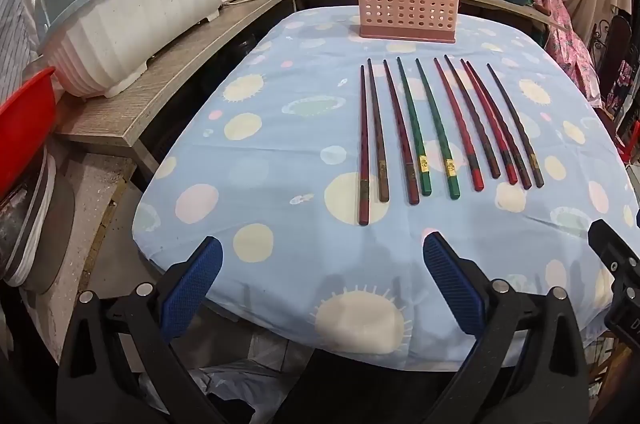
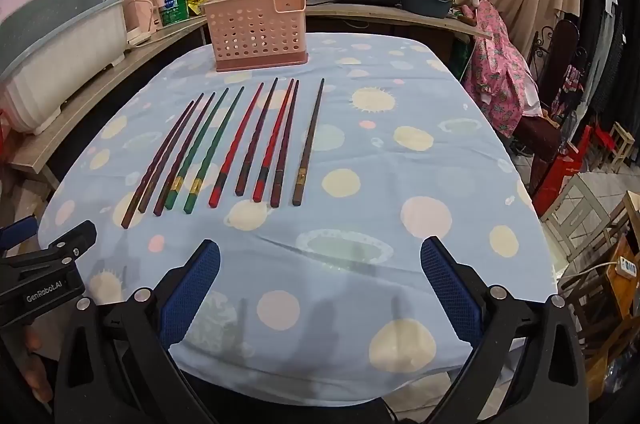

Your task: Organize utensils

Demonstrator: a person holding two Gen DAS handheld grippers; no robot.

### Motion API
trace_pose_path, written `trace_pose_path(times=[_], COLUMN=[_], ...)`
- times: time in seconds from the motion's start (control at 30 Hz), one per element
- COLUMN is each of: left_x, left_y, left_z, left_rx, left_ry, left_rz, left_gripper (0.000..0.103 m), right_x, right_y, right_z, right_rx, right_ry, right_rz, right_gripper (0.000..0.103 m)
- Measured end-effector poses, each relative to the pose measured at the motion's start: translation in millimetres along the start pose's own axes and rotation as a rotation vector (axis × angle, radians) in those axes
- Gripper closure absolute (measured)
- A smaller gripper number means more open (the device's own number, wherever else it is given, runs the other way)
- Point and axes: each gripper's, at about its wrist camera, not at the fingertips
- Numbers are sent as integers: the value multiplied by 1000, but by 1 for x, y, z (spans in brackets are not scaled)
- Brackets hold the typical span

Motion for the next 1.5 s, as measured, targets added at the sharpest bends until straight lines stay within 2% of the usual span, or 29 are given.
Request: trace_pose_path(times=[1.5], left_x=[-4], left_y=[3], left_z=[-2], left_rx=[20], left_ry=[-8], left_rz=[-3], left_gripper=[7], right_x=[-5], right_y=[3], right_z=[2], right_rx=[-10], right_ry=[-19], right_rz=[16], right_gripper=[7])
Point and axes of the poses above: each gripper's, at about its wrist camera, not at the fingertips, and y roughly against the way its jaws point, z to its right, x to its top, and after that the axes turned 3 degrees about x, right-handed
